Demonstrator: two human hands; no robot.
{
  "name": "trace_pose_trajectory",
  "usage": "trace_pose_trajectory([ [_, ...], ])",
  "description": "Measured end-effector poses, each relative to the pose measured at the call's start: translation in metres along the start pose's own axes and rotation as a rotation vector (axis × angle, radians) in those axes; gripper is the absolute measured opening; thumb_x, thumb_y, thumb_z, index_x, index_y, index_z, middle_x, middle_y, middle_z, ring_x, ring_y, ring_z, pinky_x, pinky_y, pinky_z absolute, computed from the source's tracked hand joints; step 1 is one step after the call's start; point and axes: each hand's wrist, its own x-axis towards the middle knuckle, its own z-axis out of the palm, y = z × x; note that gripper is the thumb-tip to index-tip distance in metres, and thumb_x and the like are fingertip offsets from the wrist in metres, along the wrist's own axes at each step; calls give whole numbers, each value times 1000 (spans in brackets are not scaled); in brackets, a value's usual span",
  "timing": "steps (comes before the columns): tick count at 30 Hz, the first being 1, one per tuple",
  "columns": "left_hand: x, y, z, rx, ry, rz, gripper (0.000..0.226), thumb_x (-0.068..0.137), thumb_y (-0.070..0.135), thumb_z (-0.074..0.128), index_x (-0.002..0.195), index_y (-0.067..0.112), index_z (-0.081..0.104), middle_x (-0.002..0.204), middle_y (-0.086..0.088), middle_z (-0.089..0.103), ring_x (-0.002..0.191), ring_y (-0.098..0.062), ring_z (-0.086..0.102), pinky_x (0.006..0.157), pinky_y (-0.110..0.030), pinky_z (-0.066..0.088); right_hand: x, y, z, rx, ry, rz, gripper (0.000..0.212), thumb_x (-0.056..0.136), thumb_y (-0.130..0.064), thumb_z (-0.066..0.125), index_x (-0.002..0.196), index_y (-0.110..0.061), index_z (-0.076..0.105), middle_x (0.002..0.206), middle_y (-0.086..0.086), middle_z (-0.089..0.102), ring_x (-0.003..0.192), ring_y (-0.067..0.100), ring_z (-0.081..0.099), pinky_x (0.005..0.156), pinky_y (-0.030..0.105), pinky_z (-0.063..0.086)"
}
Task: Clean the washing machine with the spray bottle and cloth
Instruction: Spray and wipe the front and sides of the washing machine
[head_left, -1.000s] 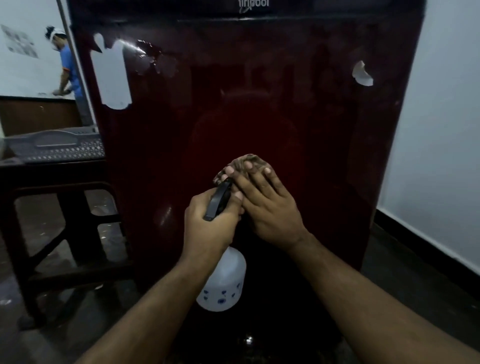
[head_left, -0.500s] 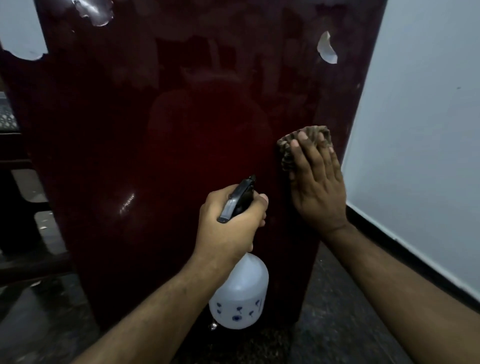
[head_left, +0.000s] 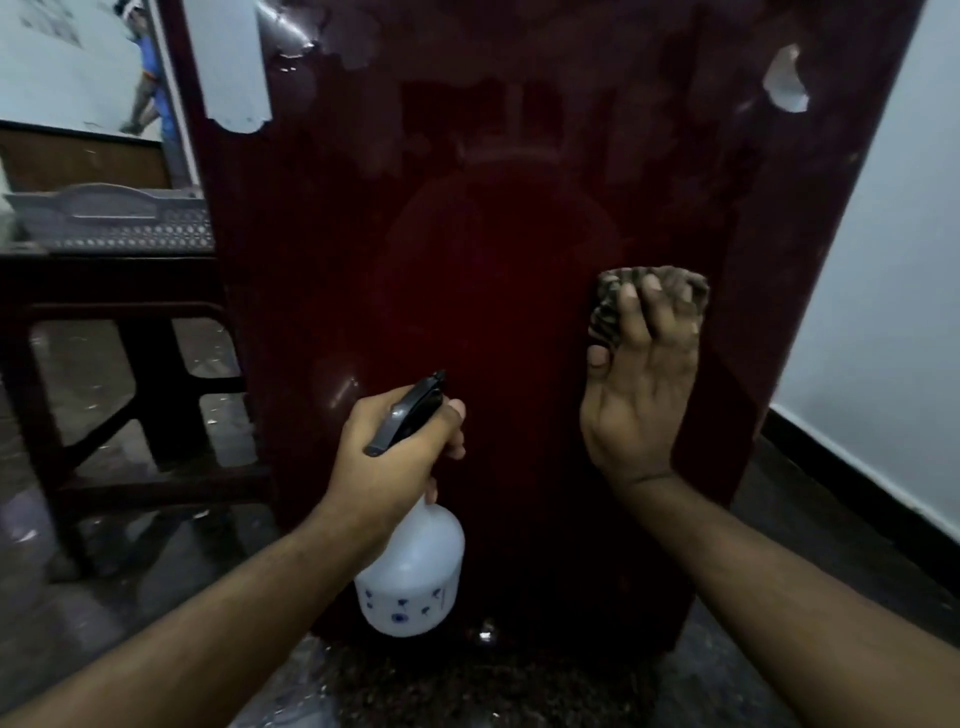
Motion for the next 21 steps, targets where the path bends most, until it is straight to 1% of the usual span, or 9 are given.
trace_pose_trajectory([
  [5, 0, -2, -50, 40, 199, 0, 16, 103, 15, 68, 88, 8, 70, 66, 1, 68, 67, -12, 69, 42, -29, 42, 4, -101, 49, 15, 22, 119, 59, 103, -15, 56, 156, -19, 32, 164, 12, 33, 154, 35, 22, 125, 56, 18],
  [8, 4, -4, -76, 13, 388, -31, 23, 104, 19, 67, 84, 8, 67, 66, 0, 65, 66, -13, 67, 41, -28, 41, 6, -149, 72, 40, -35, 67, 62, 102, -12, 55, 159, -21, 32, 166, 8, 30, 155, 32, 20, 125, 54, 18],
  [10, 5, -9, -92, 3, 493, -38, 25, 104, 23, 66, 84, 8, 66, 68, -3, 63, 68, -18, 66, 42, -28, 41, 1, -173, 85, 42, -119, -64, 68, 99, -8, 54, 161, -23, 28, 168, 6, 25, 157, 29, 17, 126, 53, 17],
  [12, 4, -16, -103, 26, 541, -28, 28, 104, 24, 66, 81, 8, 65, 67, -3, 62, 66, -19, 64, 45, -30, 43, -10, -186, 93, 40, -232, -225, 65, 102, -13, 48, 162, -23, 24, 169, 4, 20, 157, 28, 13, 126, 51, 15],
  [14, 0, -24, -111, 57, 565, -22, 30, 104, 24, 66, 80, 7, 64, 68, -4, 61, 64, -16, 63, 48, -30, 45, -22, -192, 96, 67, -344, -376, 53, 109, -22, 25, 162, -21, 25, 169, 4, 20, 158, 26, 12, 127, 48, 12],
  [15, -4, -29, -115, 67, 581, -29, 30, 104, 25, 67, 81, 6, 65, 69, -5, 62, 65, -16, 63, 50, -30, 47, -28, -194, 99, 87, -402, -445, 54, 108, -20, 19, 161, -20, 27, 169, 6, 22, 157, 26, 14, 127, 46, 9],
  [16, -5, -35, -118, 79, 600, -35, 29, 103, 24, 67, 81, 6, 65, 70, -6, 63, 66, -17, 64, 53, -30, 49, -34, -192, 101, 75, -444, -515, 56, 105, -16, 23, 160, -19, 30, 167, 8, 26, 157, 26, 17, 128, 45, 6],
  [19, -11, -48, -124, 95, 606, -39, 30, 103, 22, 66, 78, 5, 67, 72, -9, 65, 71, -21, 66, 64, -34, 51, -47, -179, 97, -93, -443, -680, 60, 92, -9, 49, 151, -18, 49, 156, 12, 47, 148, 25, 40, 128, 45, -2],
  [21, -11, -54, -119, 102, 578, -40, 30, 104, 20, 66, 78, 4, 68, 72, -8, 65, 70, -19, 66, 66, -37, 53, -56, -155, 87, -113, -557, -851, 63, 99, -15, 43, 160, -19, 30, 166, 9, 29, 155, 27, 23, 128, 47, 1],
])
